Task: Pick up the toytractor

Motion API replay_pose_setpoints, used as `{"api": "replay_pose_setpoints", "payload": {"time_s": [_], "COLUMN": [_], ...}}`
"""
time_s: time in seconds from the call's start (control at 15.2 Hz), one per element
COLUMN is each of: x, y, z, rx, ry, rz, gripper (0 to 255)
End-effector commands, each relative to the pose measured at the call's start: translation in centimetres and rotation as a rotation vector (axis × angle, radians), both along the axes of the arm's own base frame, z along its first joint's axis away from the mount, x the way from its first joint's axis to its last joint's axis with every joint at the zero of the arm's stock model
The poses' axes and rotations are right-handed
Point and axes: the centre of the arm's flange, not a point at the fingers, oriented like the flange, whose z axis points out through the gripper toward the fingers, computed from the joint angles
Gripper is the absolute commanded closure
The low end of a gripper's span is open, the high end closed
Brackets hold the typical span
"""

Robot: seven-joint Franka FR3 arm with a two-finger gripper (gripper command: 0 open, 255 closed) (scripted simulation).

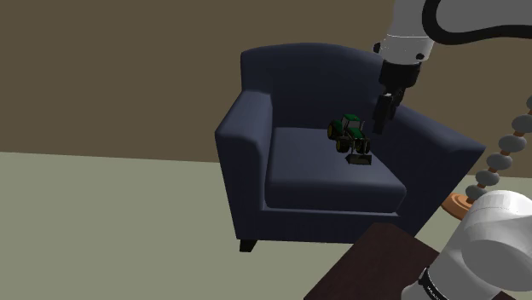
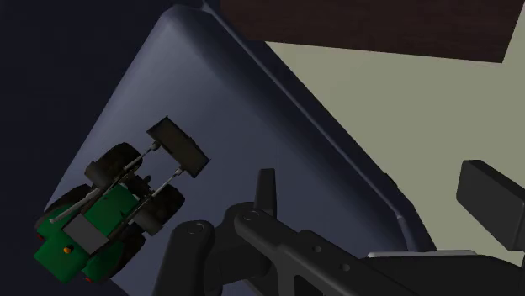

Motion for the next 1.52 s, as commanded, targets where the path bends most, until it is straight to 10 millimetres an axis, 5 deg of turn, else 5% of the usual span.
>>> {"api": "replay_pose_setpoints", "payload": {"time_s": [0.0,1.45], "x": [0.0,16.8], "y": [0.0,-25.0], "z": [0.0,-5.0], "rx": [0.0,0.15], "ry": [0.0,-0.023], "rz": [0.0,0.143], "gripper": [0,0]}}
